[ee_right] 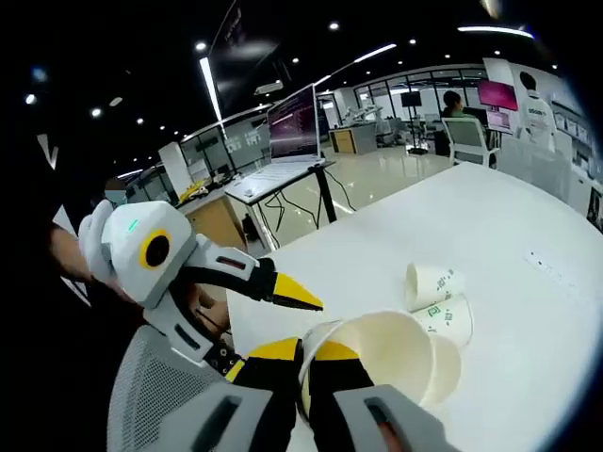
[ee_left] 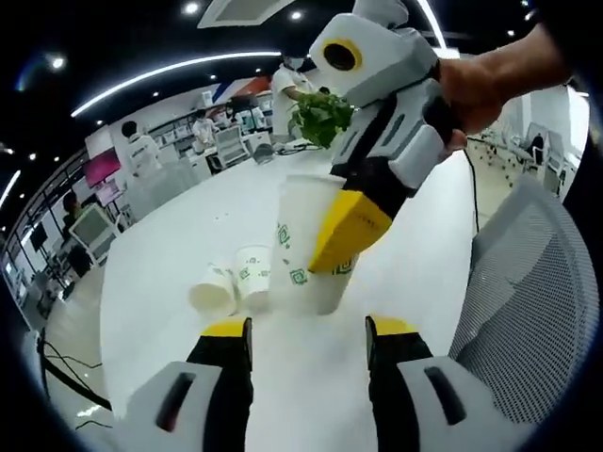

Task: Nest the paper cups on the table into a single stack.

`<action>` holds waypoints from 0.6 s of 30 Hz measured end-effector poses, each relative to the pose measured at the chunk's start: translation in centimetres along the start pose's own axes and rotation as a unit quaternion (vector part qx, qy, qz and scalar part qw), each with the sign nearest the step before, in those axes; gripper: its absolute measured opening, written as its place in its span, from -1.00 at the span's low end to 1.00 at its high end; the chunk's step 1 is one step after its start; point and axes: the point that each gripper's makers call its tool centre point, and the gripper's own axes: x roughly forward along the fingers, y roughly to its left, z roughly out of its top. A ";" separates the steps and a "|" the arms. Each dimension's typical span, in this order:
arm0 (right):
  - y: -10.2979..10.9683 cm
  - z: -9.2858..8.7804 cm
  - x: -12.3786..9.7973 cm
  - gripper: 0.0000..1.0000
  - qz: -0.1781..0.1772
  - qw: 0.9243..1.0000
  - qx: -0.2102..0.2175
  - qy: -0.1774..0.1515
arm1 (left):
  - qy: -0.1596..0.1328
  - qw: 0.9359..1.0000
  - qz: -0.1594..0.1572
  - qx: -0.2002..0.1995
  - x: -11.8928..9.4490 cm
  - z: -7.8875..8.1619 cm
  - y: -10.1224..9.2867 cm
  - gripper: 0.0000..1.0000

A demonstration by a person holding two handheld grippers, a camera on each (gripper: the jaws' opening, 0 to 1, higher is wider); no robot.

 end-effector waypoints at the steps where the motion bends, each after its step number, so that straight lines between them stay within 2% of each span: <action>1: -0.3 0.0 -0.2 -1.00 -0.003 1.000 0.000 -0.001 | 0.000 1.000 0.002 -0.013 -0.1 -0.2 0.0 -0.07; 11: -1.9 -0.6 -1.7 -1.00 -0.024 1.000 -0.002 0.002 | 0.010 0.999 0.023 -0.047 -0.6 -1.7 0.6 -0.02; 16: -3.5 -0.3 -2.5 -1.00 -0.045 0.999 0.004 -0.007 | 0.016 0.997 0.035 -0.064 -0.6 -2.4 1.0 0.01; 18: -3.4 -0.3 -2.6 -1.00 -0.056 0.998 0.006 -0.010 | 0.018 0.996 0.040 -0.073 -0.7 -2.6 1.1 0.04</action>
